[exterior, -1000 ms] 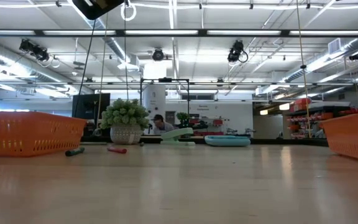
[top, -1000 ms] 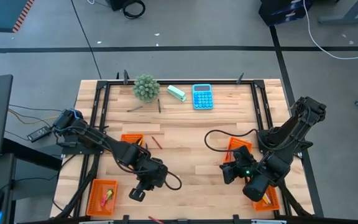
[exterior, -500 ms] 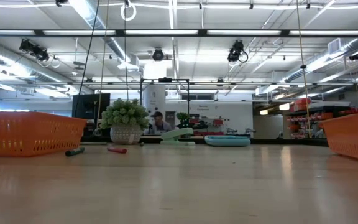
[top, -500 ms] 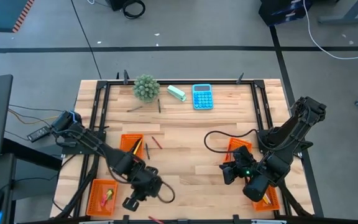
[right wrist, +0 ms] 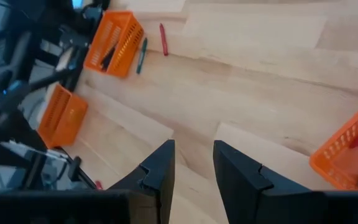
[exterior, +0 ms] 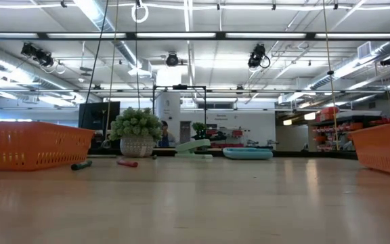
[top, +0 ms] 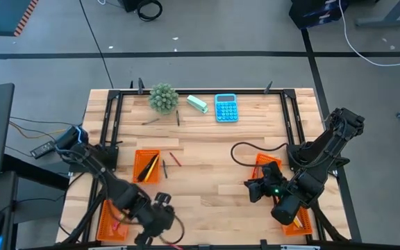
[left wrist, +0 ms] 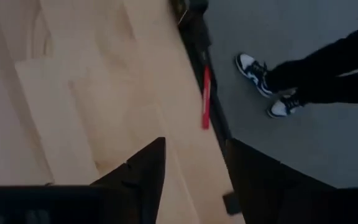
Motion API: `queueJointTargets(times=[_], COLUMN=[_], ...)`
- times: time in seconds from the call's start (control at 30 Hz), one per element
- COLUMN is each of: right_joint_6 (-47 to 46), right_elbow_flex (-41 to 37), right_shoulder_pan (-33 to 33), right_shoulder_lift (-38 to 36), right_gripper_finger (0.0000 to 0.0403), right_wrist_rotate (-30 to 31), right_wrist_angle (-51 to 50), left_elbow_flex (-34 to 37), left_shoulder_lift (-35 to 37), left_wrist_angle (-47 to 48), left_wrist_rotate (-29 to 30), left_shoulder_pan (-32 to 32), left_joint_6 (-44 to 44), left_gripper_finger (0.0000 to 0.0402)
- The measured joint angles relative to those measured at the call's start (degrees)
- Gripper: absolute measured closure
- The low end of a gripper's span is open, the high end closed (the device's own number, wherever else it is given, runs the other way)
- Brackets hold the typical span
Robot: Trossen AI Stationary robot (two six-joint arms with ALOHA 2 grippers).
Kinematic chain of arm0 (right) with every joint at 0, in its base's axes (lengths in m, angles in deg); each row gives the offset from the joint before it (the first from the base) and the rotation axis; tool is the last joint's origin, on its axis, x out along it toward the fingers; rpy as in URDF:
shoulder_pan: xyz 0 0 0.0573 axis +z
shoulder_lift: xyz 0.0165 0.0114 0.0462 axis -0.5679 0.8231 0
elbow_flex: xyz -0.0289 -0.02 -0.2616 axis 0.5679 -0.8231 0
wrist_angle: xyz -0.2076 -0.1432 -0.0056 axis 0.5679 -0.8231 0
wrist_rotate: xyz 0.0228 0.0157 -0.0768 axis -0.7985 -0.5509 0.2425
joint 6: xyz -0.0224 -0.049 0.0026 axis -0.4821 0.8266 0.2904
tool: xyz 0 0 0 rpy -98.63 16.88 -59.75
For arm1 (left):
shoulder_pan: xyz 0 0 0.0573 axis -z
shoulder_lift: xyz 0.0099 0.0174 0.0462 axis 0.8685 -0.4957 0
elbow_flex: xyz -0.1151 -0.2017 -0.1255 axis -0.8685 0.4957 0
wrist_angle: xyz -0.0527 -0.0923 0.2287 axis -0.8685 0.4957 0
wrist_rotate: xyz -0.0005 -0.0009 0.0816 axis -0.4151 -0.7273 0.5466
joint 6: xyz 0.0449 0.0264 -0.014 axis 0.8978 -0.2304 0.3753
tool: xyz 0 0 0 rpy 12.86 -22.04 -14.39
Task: Sort crayons/erasers/pens/pencils in bins
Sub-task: Put the bottom red crayon into the top right orange basket
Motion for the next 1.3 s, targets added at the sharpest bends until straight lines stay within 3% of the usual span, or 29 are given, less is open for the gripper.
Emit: queueJointTargets(times=[0.2,0.43,0.57,0.77,0.87,1.07,1.3], right_joint_6=[-0.7,-2.8,0.1,9.2,13.8,18.2,20.6], right_elbow_flex=[0.0,0.0,0.0,0.0,0.0,0.0,0.0], right_shoulder_pan=[-1.5,-4.0,-5.6,-6.4,-6.3,-5.3,-4.1], right_shoulder_lift=[0.0,0.0,0.0,0.0,0.0,0.0,0.0], right_gripper_finger=[0.0285,0.0285,0.0285,0.0285,0.0285,0.0285,0.0285], right_wrist_rotate=[0.3,0.2,0.4,0.4,0.3,-0.1,-0.1], right_wrist_angle=[0.0,1.4,3.3,3.1,2.8,2.8,0.3], left_elbow_flex=[0.0,-3.1,-10.2,-26.0,-30.6,-31.2,-31.2], left_shoulder_lift=[-0.9,-3.1,-6.0,-15.7,-20.3,-26.7,-28.9], left_wrist_angle=[-3.2,-3.3,2.2,19.7,21.5,20.1,15.6], left_wrist_rotate=[7.3,5.5,5.1,5.3,5.3,5.3,5.6], left_shoulder_pan=[5.4,5.2,5.3,4.6,4.1,4.0,3.7], left_joint_6=[-1.9,-5.7,-2.7,0.4,0.6,-2.1,-0.2], left_gripper_finger=[0.0238,0.0240,0.0244,0.0261,0.0264,0.0256,0.0257])
